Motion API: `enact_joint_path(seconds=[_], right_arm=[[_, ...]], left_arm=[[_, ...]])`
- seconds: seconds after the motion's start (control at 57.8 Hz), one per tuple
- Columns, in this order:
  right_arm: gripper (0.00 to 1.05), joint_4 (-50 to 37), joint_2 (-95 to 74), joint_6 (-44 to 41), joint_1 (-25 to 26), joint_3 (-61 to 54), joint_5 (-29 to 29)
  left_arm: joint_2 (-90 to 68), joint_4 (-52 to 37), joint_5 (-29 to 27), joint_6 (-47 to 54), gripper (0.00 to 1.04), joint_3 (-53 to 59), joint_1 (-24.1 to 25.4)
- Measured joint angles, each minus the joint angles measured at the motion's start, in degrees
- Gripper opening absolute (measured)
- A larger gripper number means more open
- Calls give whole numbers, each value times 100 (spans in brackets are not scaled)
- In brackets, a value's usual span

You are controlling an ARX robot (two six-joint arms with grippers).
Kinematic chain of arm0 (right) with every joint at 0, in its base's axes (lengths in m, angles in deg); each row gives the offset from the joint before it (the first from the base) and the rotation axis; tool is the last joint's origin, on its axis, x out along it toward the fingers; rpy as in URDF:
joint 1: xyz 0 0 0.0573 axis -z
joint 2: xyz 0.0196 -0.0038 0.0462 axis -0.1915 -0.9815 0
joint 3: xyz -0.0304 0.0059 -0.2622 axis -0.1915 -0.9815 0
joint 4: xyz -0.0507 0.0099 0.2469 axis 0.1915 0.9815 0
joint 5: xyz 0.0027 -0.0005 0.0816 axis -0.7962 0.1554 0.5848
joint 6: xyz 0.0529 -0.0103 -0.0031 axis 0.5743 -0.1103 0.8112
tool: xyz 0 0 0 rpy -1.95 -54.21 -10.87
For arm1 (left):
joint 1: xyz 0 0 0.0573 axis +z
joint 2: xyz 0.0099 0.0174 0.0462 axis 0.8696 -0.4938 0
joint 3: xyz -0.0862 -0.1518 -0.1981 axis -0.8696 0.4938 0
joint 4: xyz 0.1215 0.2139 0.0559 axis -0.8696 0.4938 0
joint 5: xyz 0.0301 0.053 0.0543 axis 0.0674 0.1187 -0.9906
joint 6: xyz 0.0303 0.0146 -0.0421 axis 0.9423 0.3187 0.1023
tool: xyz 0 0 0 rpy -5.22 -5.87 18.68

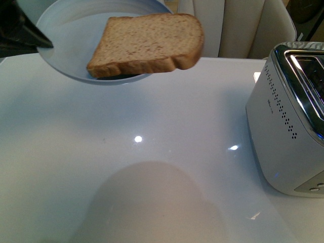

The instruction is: Left arm holds plate, right arm toasts bread

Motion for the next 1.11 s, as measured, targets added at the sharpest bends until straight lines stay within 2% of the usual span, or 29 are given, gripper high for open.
enact_joint_path(seconds=[0.242, 0.381, 0.83, 1.107], right_arm=[[96, 0, 0, 0, 0, 0, 0], [96, 0, 0, 0, 0, 0, 0], [96, 0, 0, 0, 0, 0, 2], [96, 0, 0, 0, 0, 0, 0]], left_arm=[[199, 361, -260, -494, 3, -317, -1130], [306, 452, -372, -861, 3, -404, -1534], [308, 407, -595, -1381, 3, -568, -1912], [308, 385, -575, -1449, 3, -573, -1967]])
